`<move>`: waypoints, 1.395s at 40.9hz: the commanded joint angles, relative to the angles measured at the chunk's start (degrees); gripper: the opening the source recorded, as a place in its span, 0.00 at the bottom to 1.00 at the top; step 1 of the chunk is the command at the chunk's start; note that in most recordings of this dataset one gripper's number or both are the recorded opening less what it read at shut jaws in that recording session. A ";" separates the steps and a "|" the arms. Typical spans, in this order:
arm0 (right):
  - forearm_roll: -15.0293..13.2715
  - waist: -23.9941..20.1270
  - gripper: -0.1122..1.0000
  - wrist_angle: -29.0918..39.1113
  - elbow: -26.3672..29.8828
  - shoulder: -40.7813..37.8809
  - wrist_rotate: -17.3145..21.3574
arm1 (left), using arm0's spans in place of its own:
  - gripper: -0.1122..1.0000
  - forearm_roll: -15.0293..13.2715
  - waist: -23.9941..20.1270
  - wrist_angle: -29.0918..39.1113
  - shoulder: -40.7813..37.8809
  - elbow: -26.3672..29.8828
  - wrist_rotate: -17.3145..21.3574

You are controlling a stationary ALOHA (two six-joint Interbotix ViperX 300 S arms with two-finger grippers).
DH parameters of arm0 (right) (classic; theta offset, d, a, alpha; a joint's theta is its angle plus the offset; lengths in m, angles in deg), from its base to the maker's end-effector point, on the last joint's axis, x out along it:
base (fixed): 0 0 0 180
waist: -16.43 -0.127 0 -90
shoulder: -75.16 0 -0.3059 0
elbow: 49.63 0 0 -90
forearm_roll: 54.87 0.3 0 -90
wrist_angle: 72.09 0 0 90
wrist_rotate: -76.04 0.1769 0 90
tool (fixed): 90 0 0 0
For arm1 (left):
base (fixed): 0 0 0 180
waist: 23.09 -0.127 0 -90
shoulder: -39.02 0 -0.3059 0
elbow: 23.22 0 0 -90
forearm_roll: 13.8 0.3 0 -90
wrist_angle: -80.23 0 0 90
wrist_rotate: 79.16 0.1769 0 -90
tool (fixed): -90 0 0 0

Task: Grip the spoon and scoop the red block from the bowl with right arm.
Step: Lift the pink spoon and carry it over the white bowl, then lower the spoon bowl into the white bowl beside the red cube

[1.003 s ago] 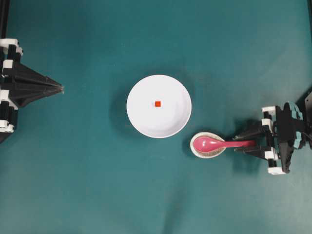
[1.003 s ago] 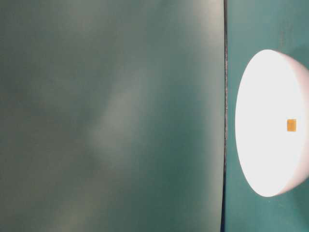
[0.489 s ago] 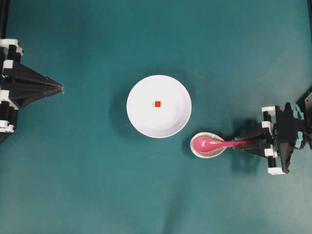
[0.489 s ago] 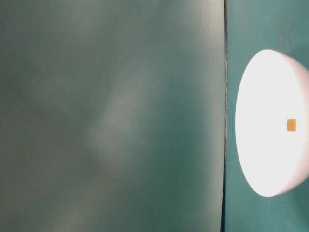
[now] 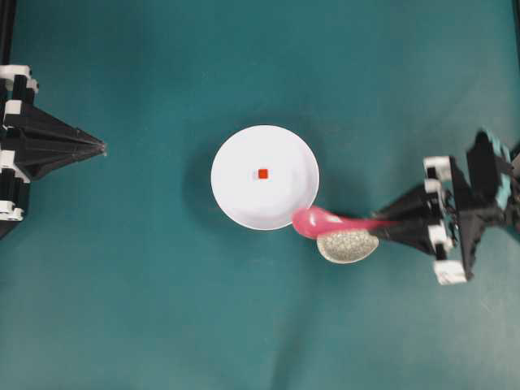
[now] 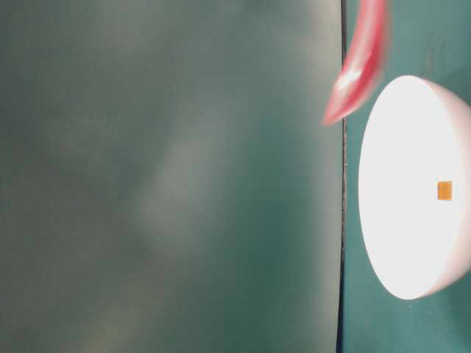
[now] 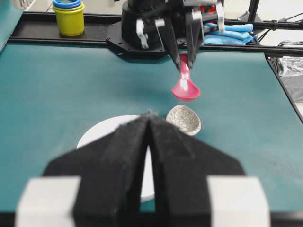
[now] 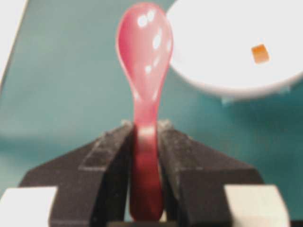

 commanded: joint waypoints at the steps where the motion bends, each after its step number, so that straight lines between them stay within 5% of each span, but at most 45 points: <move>1: 0.09 9.32 0.31 18.54 7.47 5.10 -0.26 | 0.10 0.18 -0.09 -0.35 -0.09 1.58 -0.09; 9: -2.64 28.04 0.31 55.37 22.50 3.96 -0.70 | 0.10 0.18 0.09 -0.35 -0.44 1.58 -0.35; 19: -9.58 31.11 0.31 73.13 35.77 -7.82 -0.70 | 0.10 0.18 0.70 -0.44 -0.88 1.49 -0.26; 30: -11.07 31.11 0.31 75.76 42.63 -16.08 -1.14 | 0.10 0.18 1.05 -0.53 -0.88 1.49 -0.26; 57: -12.22 30.32 0.31 72.25 44.12 -24.26 -1.41 | 0.10 0.18 1.05 -0.70 -0.53 1.49 -0.09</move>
